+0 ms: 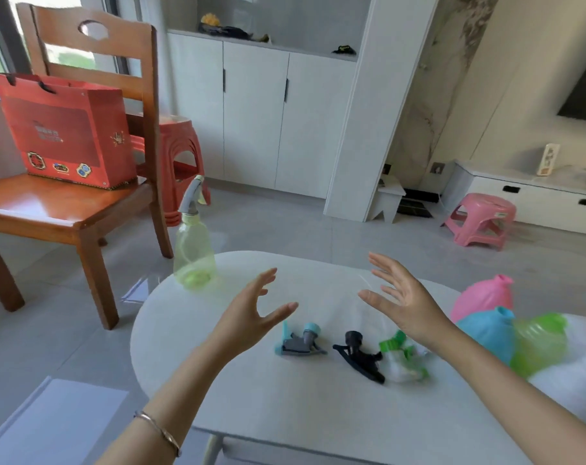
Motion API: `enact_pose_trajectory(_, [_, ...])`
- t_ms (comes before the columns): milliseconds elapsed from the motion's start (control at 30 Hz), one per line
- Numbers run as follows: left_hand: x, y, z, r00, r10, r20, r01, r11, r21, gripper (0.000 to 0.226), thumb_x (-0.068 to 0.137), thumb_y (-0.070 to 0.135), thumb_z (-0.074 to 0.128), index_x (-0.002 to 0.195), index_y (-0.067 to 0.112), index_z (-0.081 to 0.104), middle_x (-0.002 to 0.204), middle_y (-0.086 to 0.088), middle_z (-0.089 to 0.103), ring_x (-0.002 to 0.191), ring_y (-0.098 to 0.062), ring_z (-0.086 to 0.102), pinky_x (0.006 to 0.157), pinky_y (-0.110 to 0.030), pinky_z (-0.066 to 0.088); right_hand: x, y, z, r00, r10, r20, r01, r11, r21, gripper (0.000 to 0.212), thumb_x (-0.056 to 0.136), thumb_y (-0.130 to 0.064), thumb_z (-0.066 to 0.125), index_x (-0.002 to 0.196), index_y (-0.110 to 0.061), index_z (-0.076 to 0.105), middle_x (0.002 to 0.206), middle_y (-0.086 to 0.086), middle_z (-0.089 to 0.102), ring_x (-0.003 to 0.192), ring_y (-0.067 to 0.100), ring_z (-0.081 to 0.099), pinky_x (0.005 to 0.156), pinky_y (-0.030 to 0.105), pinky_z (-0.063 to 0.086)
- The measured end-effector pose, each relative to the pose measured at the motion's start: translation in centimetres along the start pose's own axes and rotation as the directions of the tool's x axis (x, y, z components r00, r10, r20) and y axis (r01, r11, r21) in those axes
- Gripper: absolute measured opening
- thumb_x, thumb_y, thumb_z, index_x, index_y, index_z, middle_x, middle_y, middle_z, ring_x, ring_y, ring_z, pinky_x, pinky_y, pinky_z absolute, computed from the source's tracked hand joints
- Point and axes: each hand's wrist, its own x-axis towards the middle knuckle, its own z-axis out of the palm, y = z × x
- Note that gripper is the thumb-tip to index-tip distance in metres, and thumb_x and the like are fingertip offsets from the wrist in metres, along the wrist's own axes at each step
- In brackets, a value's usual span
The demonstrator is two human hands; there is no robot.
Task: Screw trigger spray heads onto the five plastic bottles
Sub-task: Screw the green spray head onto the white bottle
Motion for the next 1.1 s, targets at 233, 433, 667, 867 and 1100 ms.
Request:
enact_pose_trajectory(233, [1.0,6.8,11.7,0.964,0.119,0.238,-0.100,0.991,-0.091,0.092,0.069,0.067,0.060,0.148,0.029,0.031,0.149,0.013,0.042,0.128,-0.006,0.047,0.095,-0.016,0.038,-7.2,0.6,-10.0,0.966,-0.053,-0.254,-0.002,0.977,-0.213,0.064,0.070,-0.045,0.069,0.128,-0.048,0.041,0.133,-0.029,0.044,0.130,-0.007,0.037,0.111,0.024,0.026])
enact_pose_trajectory(433, [0.1,10.7,19.3,0.920,0.191,0.342,-0.150,0.978,-0.141,0.078,0.080,0.052,0.069,0.146,0.031,0.033,0.145,0.015,0.044,0.123,-0.004,0.047,0.100,-0.020,0.036,-11.5,2.6,-15.6,0.873,-0.108,-0.475,-0.042,0.955,-0.295,0.063,0.076,-0.027,0.075,0.130,-0.036,0.045,0.128,-0.028,0.044,0.115,-0.029,0.033,0.089,-0.007,0.023])
enact_pose_trajectory(667, [-0.9,12.4,23.9,0.891,0.189,0.413,-0.147,0.980,-0.130,0.073,0.079,0.049,0.072,0.141,0.026,0.042,0.139,0.013,0.051,0.117,-0.006,0.053,0.100,-0.024,0.042,-14.7,8.3,-18.5,0.794,0.104,-0.599,-0.198,0.976,-0.092,0.080,0.071,-0.024,0.080,0.136,-0.032,0.036,0.141,-0.014,0.038,0.132,-0.002,0.032,0.110,0.023,0.024])
enact_pose_trajectory(867, [-1.6,12.3,25.8,0.881,0.165,0.443,-0.145,0.986,-0.079,0.066,0.079,0.050,0.070,0.136,0.028,0.045,0.136,0.014,0.051,0.115,-0.006,0.054,0.102,-0.028,0.044,-16.1,13.4,-17.5,0.791,0.349,-0.502,-0.335,0.934,0.121,0.072,0.069,-0.018,0.082,0.129,-0.024,0.043,0.131,-0.004,0.053,0.124,0.014,0.048,0.096,0.025,0.037])
enact_pose_trajectory(1100, [-2.0,12.9,26.7,0.861,0.168,0.479,-0.146,0.986,-0.083,0.062,0.083,0.047,0.068,0.136,0.026,0.046,0.136,0.011,0.051,0.116,-0.007,0.053,0.103,-0.030,0.043,-16.6,13.9,-17.0,0.790,0.371,-0.488,-0.415,0.909,0.020,0.062,0.065,-0.022,0.084,0.118,-0.021,0.053,0.113,-0.001,0.063,0.104,0.018,0.059,0.090,0.036,0.048])
